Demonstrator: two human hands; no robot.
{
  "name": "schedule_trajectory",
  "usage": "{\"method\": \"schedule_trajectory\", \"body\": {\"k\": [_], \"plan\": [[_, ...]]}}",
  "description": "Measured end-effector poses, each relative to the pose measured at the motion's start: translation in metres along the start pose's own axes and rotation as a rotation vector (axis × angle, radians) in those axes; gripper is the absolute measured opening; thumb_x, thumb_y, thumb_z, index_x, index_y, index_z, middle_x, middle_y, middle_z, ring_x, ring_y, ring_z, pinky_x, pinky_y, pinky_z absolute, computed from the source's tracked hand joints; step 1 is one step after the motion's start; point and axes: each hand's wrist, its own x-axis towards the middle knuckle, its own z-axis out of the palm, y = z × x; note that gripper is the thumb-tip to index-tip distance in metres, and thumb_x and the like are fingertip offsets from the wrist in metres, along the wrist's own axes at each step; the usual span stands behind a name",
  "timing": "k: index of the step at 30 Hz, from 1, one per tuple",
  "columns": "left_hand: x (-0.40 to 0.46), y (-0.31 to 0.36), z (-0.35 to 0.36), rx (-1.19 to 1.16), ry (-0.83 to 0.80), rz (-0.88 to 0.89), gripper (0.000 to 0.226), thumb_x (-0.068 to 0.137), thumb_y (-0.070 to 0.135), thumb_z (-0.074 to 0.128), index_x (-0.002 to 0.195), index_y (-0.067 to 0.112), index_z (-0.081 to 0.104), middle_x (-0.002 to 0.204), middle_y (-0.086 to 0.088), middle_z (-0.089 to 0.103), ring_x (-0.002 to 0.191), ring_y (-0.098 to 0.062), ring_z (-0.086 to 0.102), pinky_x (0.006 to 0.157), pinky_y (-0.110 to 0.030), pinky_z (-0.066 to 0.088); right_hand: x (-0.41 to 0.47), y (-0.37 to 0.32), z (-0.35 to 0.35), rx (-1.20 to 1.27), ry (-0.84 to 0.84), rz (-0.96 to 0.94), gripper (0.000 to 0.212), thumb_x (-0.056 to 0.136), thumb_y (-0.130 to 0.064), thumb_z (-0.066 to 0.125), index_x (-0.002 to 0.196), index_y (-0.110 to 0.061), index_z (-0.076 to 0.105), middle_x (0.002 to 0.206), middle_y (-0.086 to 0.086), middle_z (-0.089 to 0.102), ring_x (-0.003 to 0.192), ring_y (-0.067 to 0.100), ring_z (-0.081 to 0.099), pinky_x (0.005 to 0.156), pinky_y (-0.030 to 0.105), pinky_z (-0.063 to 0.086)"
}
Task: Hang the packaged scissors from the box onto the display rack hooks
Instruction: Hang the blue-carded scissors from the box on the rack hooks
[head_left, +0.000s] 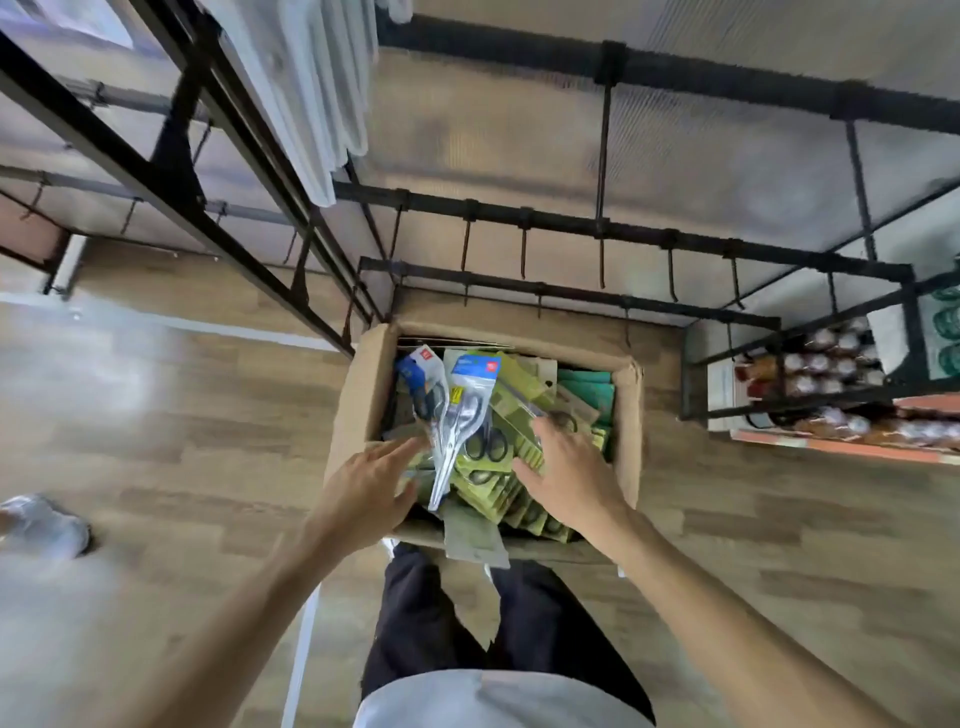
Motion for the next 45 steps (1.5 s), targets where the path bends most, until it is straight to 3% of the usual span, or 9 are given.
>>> {"method": "schedule_trajectory", "body": {"k": [6, 16, 21, 25, 32, 36, 39, 43, 45], "plan": [[0.006, -0.016, 0.019, -0.005, -0.019, -0.066, 0.047, 0.091, 0.02, 0.061, 0.137, 0.025, 0.053, 0.131, 0.005, 0.062, 0.12, -0.022, 0.057, 0.091, -0.037, 0.048, 0.046, 0.007, 0.031, 0.057, -0.012, -0.012, 0.049, 0.096, -0.037, 0.062, 0.134, -0.007, 0.052, 0.109, 0.006, 0.068, 0.084, 0.019, 0.064, 0.073, 0.029, 0.048], [0.004, -0.033, 0.022, -0.028, -0.012, -0.067, 0.042, 0.094, 0.024, 0.06, 0.136, 0.024, 0.052, 0.131, 0.005, 0.063, 0.117, -0.019, 0.058, 0.093, -0.036, 0.048, 0.146, -0.02, 0.069, 0.348, 0.074, 0.218, 0.066, 0.096, -0.016, 0.064, 0.151, -0.008, 0.029, 0.148, 0.012, 0.044, 0.134, 0.028, 0.046, 0.105, 0.036, 0.041], [0.044, -0.043, 0.013, -0.062, -0.041, -0.092, 0.045, 0.091, 0.025, 0.067, 0.134, 0.021, 0.054, 0.13, 0.001, 0.064, 0.118, -0.021, 0.06, 0.093, -0.032, 0.046, 0.151, -0.009, 0.061, 0.313, 0.131, 0.118, 0.041, 0.087, 0.007, 0.059, 0.126, -0.005, 0.056, 0.12, 0.014, 0.062, 0.109, 0.03, 0.059, 0.085, 0.037, 0.05], [0.1, -0.049, 0.015, -0.109, -0.018, -0.196, 0.054, 0.09, 0.032, 0.067, 0.139, 0.021, 0.046, 0.133, -0.005, 0.06, 0.118, -0.024, 0.059, 0.095, -0.037, 0.05, 0.119, 0.008, 0.057, 0.338, 0.183, 0.044, 0.028, 0.093, 0.0, 0.056, 0.12, -0.008, 0.059, 0.114, 0.009, 0.066, 0.094, 0.024, 0.061, 0.072, 0.031, 0.044], [0.178, -0.047, 0.033, 0.051, -0.027, -0.177, 0.08, 0.089, 0.004, 0.062, 0.157, 0.013, 0.019, 0.154, -0.012, 0.027, 0.129, -0.039, 0.047, 0.104, -0.042, 0.04, 0.102, 0.033, 0.064, 0.286, 0.212, 0.041, 0.028, 0.096, -0.009, 0.06, 0.124, -0.013, 0.055, 0.106, 0.006, 0.066, 0.076, 0.015, 0.054, 0.051, 0.017, 0.031], [0.192, -0.047, 0.038, 0.139, 0.083, -0.159, 0.068, 0.083, -0.006, 0.056, 0.145, 0.02, 0.044, 0.138, -0.014, 0.042, 0.11, -0.041, 0.057, 0.086, -0.046, 0.049, 0.096, 0.038, 0.063, 0.334, 0.229, 0.015, 0.028, 0.094, -0.008, 0.063, 0.12, -0.014, 0.054, 0.102, 0.007, 0.065, 0.077, 0.02, 0.061, 0.063, 0.039, 0.052], [0.192, -0.057, 0.043, 0.195, 0.196, -0.084, 0.046, 0.082, -0.004, 0.053, 0.121, 0.021, 0.058, 0.119, -0.009, 0.056, 0.1, -0.036, 0.059, 0.078, -0.043, 0.048, 0.091, 0.046, 0.063, 0.359, 0.231, 0.02, 0.027, 0.094, -0.009, 0.063, 0.118, -0.015, 0.054, 0.096, 0.004, 0.065, 0.076, 0.021, 0.062, 0.067, 0.044, 0.054], [0.187, -0.066, 0.041, 0.206, 0.255, -0.116, 0.013, 0.086, 0.009, 0.06, 0.091, 0.02, 0.064, 0.101, -0.003, 0.062, 0.098, -0.03, 0.057, 0.075, -0.034, 0.049, 0.08, 0.064, 0.053, 0.389, 0.248, 0.032, 0.028, 0.093, -0.009, 0.066, 0.118, -0.014, 0.056, 0.099, 0.003, 0.067, 0.073, 0.013, 0.061, 0.064, 0.009, 0.044], [0.178, -0.057, 0.035, 0.155, 0.237, -0.148, 0.007, 0.091, 0.013, 0.061, 0.092, 0.019, 0.065, 0.1, -0.005, 0.065, 0.092, -0.029, 0.059, 0.074, -0.037, 0.052, 0.074, 0.071, 0.049, 0.425, 0.257, 0.037, 0.027, 0.092, -0.009, 0.066, 0.117, -0.015, 0.057, 0.1, 0.002, 0.068, 0.074, 0.011, 0.062, 0.061, 0.008, 0.043]]}}
